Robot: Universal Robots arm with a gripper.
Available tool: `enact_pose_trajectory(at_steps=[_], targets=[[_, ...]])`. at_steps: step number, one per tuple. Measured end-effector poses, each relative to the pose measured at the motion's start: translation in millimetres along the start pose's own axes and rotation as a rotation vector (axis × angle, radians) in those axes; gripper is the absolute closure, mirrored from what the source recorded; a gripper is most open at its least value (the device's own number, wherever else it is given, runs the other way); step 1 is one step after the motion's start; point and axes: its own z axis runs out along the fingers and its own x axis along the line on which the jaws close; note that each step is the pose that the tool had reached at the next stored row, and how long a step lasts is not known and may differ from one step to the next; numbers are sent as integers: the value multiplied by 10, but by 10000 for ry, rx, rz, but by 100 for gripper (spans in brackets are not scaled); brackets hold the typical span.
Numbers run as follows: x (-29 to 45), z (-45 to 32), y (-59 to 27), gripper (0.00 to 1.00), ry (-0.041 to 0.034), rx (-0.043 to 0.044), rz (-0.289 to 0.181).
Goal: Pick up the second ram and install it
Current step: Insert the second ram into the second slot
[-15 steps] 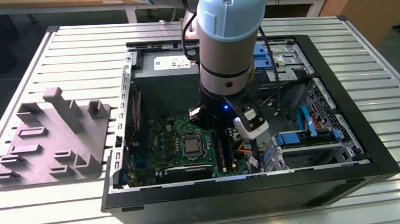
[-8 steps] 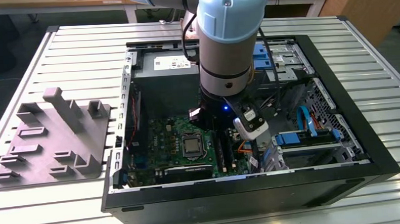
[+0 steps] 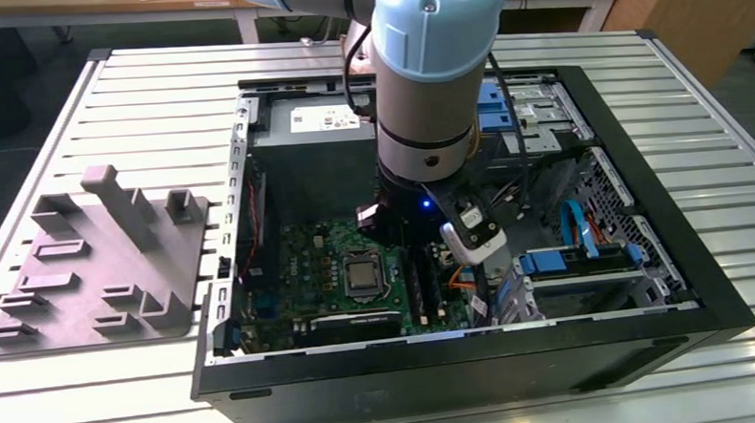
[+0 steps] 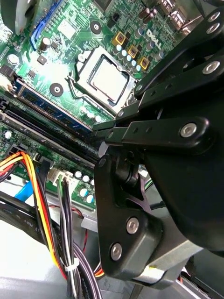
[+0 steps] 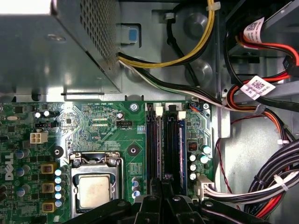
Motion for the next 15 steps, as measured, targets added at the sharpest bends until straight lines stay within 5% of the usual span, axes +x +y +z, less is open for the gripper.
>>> enact_pose_trajectory(at_steps=[15], targets=[[1, 23, 0, 81, -3, -5, 1]])
